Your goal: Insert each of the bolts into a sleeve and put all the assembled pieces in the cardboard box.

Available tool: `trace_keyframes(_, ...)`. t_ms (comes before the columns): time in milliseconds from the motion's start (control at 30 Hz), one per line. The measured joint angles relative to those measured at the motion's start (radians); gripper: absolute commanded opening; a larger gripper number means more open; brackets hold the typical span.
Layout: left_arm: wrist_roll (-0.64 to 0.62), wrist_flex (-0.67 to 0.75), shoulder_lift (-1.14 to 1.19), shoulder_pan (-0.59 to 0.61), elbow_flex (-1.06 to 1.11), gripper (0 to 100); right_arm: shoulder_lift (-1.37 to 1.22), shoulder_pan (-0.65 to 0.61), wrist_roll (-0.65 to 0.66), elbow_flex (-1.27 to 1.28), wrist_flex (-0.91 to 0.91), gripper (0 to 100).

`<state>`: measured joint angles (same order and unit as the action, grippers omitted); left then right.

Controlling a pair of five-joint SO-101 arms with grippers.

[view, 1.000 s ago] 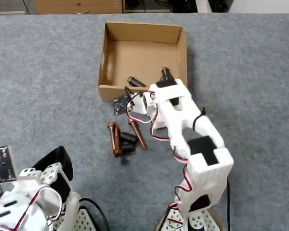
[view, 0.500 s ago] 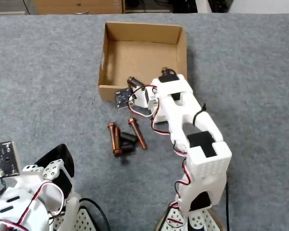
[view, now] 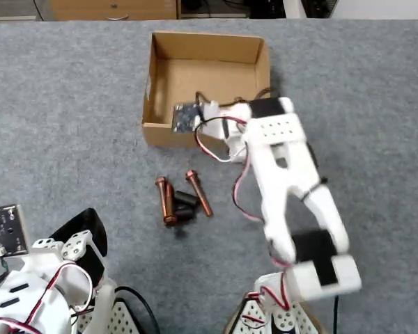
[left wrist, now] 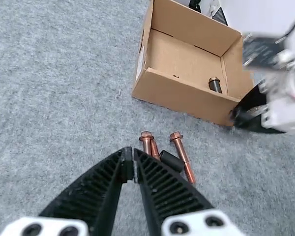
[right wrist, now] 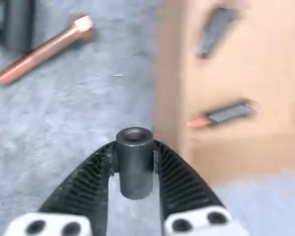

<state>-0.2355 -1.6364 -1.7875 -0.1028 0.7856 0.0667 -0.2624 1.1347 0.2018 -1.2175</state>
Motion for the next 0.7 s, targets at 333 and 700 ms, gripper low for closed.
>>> trace_keyframes(333, 0.0, 0.02, 0.0, 0.0, 0.091, 2, 0.491, 0.035, -0.272, 0.0, 0.02, 0.1)
trace_keyframes(700, 0.0, 0.091, 0.252, 0.0, 0.08, 2, 0.626, 0.405, -0.637, 0.126, 0.133, 0.1)
